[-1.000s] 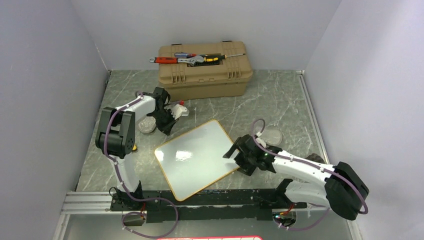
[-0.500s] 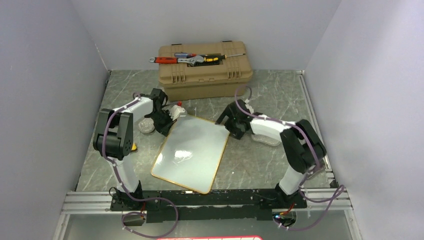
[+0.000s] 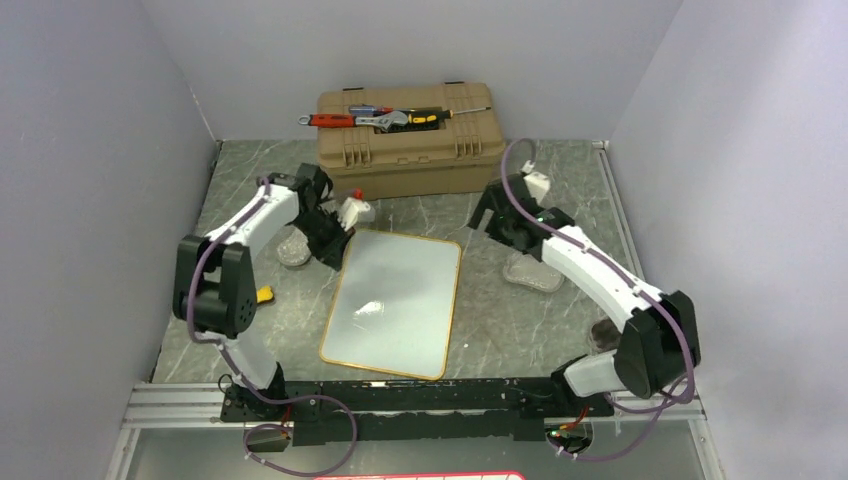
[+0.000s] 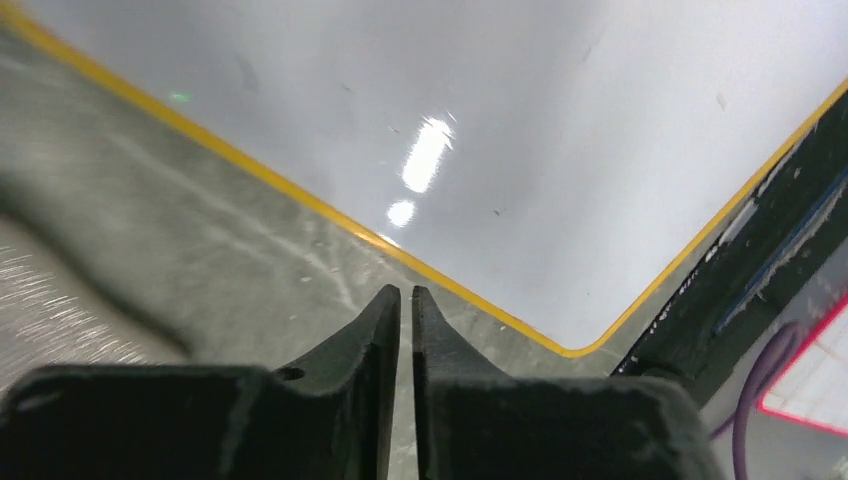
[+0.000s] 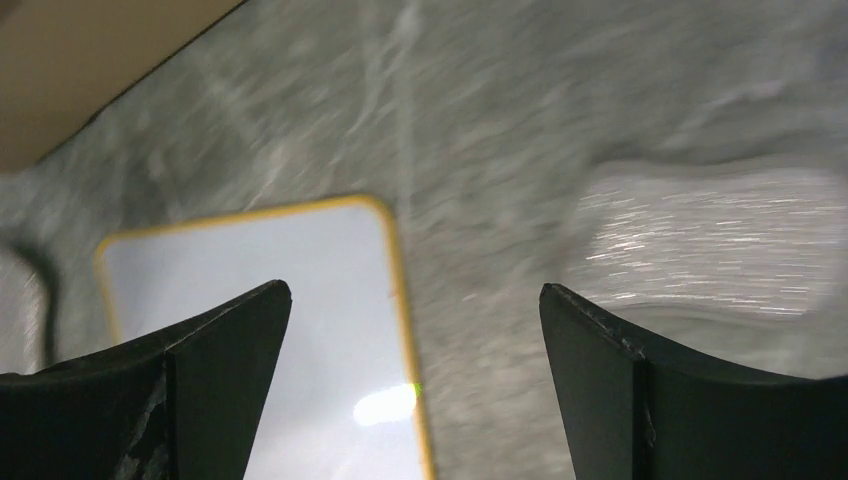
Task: Erase the whiteboard
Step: Adjust the whiteboard at the center of the board, then move the whiteboard eraser to the center of the board.
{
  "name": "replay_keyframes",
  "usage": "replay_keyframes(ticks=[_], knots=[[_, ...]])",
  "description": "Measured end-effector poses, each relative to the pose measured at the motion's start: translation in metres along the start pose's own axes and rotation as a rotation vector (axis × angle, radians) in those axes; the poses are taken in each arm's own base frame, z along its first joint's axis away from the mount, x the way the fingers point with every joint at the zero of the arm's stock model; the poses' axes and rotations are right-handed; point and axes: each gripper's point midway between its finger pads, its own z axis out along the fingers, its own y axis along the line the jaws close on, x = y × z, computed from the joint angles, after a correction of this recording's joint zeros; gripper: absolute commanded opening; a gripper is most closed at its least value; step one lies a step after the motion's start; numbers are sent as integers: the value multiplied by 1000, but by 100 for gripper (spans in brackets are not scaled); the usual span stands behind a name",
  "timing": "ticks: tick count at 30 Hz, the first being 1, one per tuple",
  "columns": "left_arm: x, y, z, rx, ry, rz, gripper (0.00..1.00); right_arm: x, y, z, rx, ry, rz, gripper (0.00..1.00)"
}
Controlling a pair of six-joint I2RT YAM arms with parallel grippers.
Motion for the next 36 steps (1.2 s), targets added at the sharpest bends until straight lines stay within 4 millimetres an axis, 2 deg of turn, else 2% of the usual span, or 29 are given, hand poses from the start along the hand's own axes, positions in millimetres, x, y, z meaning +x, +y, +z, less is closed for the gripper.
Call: replay_keyframes(ticks=[3,6,8,9,10,11,14,17,19,21,25,27,30,32,35,36], knots=[[-31,4,-39,-103,-89,37,45,-33,-45,-7,131,-76,11,100],[-51,8,-80,-254,-170,70,53,-54,-100,-3,270,-89,60,99],[-54,15,-102,-371,-192,68,57,-60,-135,0,345,-88,108,98],[-54,19,-110,-421,-197,57,80,-60,-153,1,386,-83,135,98],[-54,22,-115,-452,-198,47,97,-57,-171,3,421,-69,162,98],[-53,26,-121,-488,-200,31,99,-50,-184,4,446,-49,184,98],[-49,48,-128,-616,-257,-70,99,-26,-215,7,501,16,239,96],[-16,60,-117,-668,-234,-174,100,-10,-243,0,551,59,318,97],[-3,64,-105,-656,-196,-211,99,-14,-255,-13,565,42,380,99],[1,66,-95,-638,-174,-222,99,-22,-259,-27,548,5,440,100],[-1,64,-84,-602,-187,-219,100,-36,-281,-59,596,-31,562,100],[-5,62,-83,-584,-205,-214,100,-35,-297,-69,650,-29,616,100],[-9,58,-79,-547,-223,-220,99,-21,-326,-82,730,-14,719,98],[-11,57,-76,-523,-220,-226,99,0,-345,-87,785,7,791,97],[-12,57,-71,-498,-214,-230,99,37,-357,-88,849,97,850,98],[-12,56,-70,-492,-212,-231,99,42,-357,-87,856,118,854,99]])
